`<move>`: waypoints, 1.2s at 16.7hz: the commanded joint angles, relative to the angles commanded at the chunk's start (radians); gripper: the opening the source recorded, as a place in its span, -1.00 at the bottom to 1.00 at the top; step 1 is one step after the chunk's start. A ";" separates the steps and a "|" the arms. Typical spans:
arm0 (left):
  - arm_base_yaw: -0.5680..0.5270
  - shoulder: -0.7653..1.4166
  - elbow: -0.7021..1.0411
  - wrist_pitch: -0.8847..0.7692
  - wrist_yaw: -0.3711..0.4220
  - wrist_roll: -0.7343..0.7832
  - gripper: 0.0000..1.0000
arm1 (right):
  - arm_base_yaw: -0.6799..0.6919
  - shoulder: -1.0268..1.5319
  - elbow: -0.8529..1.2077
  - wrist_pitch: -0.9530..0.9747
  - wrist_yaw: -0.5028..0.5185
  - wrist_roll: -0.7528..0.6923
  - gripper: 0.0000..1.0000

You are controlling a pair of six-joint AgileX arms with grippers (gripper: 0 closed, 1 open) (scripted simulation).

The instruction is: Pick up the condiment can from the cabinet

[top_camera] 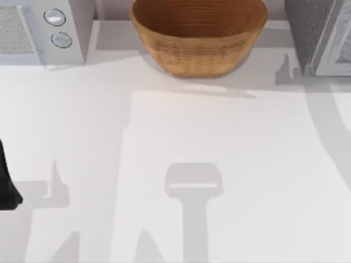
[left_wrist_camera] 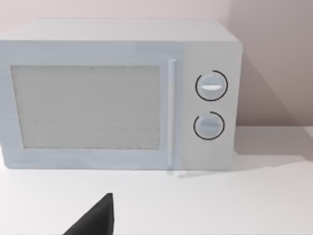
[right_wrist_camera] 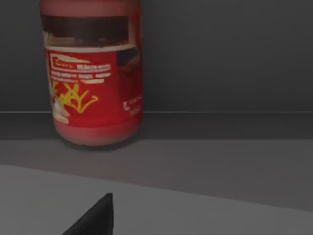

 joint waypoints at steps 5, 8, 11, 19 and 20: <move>0.000 0.000 0.000 0.000 0.000 0.000 1.00 | 0.019 0.141 0.175 -0.052 0.019 0.000 1.00; 0.000 0.000 0.000 0.000 0.000 0.000 1.00 | 0.020 0.144 0.179 -0.053 0.019 0.000 1.00; 0.000 0.000 0.000 0.000 0.000 0.000 1.00 | 0.017 0.144 0.179 -0.051 0.020 0.000 1.00; 0.000 0.000 0.000 0.000 0.000 0.000 1.00 | 0.123 0.458 0.469 -0.039 0.139 0.005 1.00; 0.000 0.000 0.000 0.000 0.000 0.000 1.00 | 0.137 0.492 0.501 -0.036 0.153 0.006 1.00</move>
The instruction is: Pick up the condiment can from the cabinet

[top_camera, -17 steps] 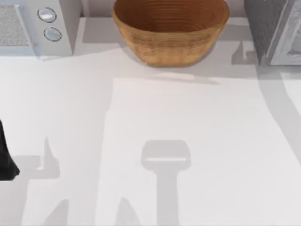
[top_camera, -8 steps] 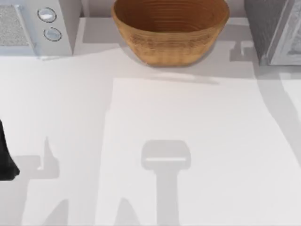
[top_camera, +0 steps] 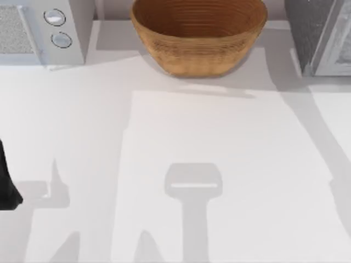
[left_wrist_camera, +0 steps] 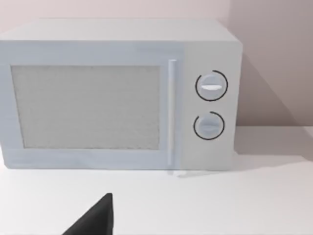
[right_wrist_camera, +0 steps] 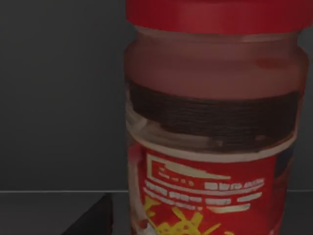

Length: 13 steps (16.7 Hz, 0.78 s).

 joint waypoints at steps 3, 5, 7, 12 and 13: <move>0.000 0.000 0.000 0.000 0.000 0.000 1.00 | 0.018 0.040 0.039 0.003 0.018 0.001 1.00; 0.000 0.000 0.000 0.000 0.000 0.000 1.00 | 0.018 0.040 0.039 0.003 0.018 0.001 1.00; 0.000 0.000 0.000 0.000 0.000 0.000 1.00 | 0.013 0.039 0.035 0.002 0.015 0.001 1.00; 0.000 0.000 0.000 0.000 0.000 0.000 1.00 | -0.002 0.149 0.189 -0.037 0.000 0.001 1.00; 0.000 0.000 0.000 0.000 0.000 0.000 1.00 | -0.007 0.182 0.235 -0.050 -0.005 0.000 1.00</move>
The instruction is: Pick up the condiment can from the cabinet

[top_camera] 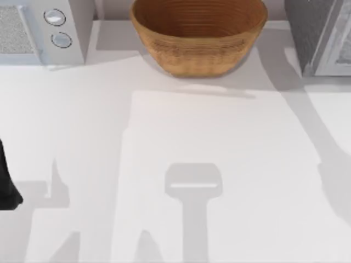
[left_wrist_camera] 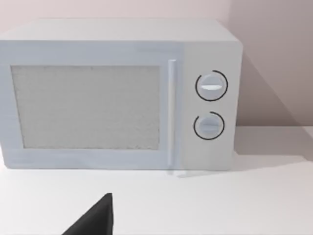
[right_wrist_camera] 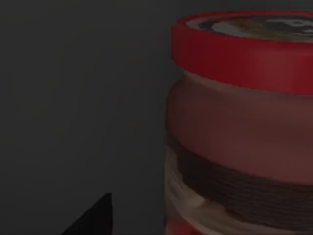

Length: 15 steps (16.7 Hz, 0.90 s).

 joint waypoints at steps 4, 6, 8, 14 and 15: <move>0.000 0.000 0.000 0.000 0.000 0.000 1.00 | -0.021 0.119 0.166 -0.046 -0.018 -0.001 1.00; 0.000 0.000 0.000 0.000 0.000 0.000 1.00 | -0.027 0.151 0.211 -0.058 -0.024 -0.001 1.00; 0.000 0.000 0.000 0.000 0.000 0.000 1.00 | -0.028 0.157 0.218 -0.061 -0.025 -0.001 1.00; 0.000 0.000 0.000 0.000 0.000 0.000 1.00 | -0.028 0.157 0.218 -0.061 -0.025 -0.001 0.40; 0.000 0.000 0.000 0.000 0.000 0.000 1.00 | -0.028 0.157 0.218 -0.061 -0.025 -0.001 0.25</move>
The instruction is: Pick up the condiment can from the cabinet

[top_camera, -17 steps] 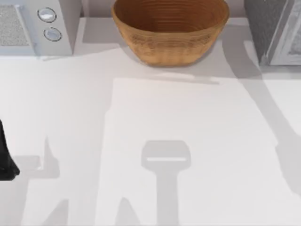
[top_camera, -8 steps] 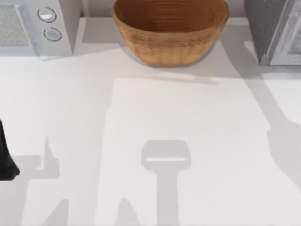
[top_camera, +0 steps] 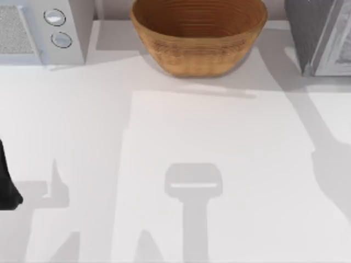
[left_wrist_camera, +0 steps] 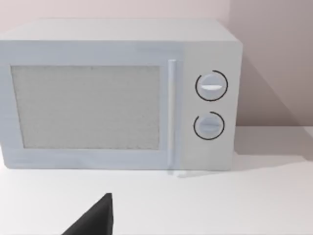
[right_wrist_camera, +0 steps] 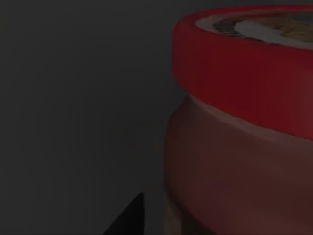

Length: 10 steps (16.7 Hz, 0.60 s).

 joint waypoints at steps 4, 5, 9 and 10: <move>0.000 0.000 0.000 0.000 0.000 0.000 1.00 | 0.000 0.000 0.000 0.000 0.000 0.000 -0.36; 0.000 0.000 0.000 0.000 0.000 0.000 1.00 | 0.000 0.000 0.000 0.000 0.000 0.000 -0.51; 0.000 0.000 0.000 0.000 0.000 0.000 1.00 | 0.000 0.000 0.000 0.000 0.000 0.000 -1.00; 0.000 0.000 0.000 0.000 0.000 0.000 1.00 | 0.000 0.000 0.000 0.000 0.000 0.000 -1.00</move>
